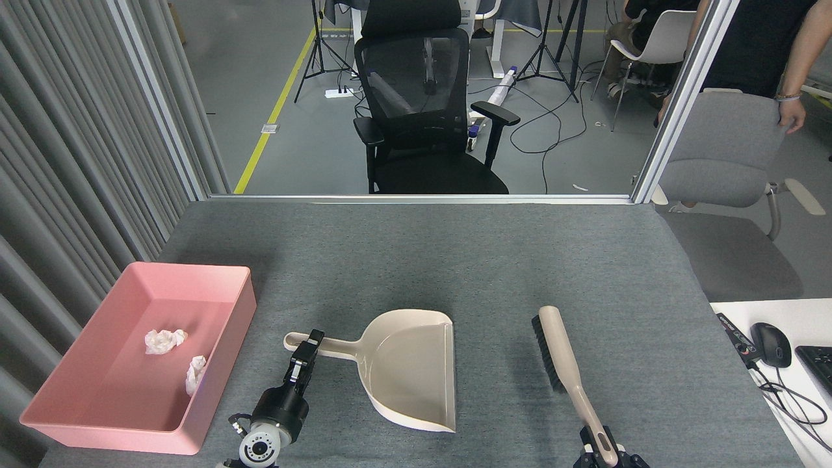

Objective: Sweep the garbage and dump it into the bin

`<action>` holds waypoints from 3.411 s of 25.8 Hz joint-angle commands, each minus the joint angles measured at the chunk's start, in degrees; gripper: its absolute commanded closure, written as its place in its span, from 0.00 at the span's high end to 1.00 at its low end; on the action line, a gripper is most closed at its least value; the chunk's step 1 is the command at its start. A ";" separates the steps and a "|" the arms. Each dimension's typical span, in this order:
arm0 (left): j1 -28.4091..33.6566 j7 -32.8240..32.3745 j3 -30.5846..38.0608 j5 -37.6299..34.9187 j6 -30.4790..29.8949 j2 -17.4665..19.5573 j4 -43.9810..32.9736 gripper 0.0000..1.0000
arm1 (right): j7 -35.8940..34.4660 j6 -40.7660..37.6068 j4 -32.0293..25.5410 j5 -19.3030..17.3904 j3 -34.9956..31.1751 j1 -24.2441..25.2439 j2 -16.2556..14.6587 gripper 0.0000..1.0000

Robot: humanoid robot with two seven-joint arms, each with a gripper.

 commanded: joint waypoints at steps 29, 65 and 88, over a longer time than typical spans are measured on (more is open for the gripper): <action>21.29 -3.43 -0.33 -14.83 9.81 1.34 -40.99 0.98 | 1.45 -0.14 -1.72 -1.22 -0.59 -2.35 2.39 0.97; 27.27 13.97 5.47 -51.30 5.59 3.01 -55.50 0.98 | -1.36 13.84 5.48 8.36 11.28 -18.08 9.86 0.98; 27.09 13.35 6.70 -54.99 3.74 2.75 -56.82 0.98 | 7.43 22.45 6.45 9.51 15.85 -19.49 9.24 0.98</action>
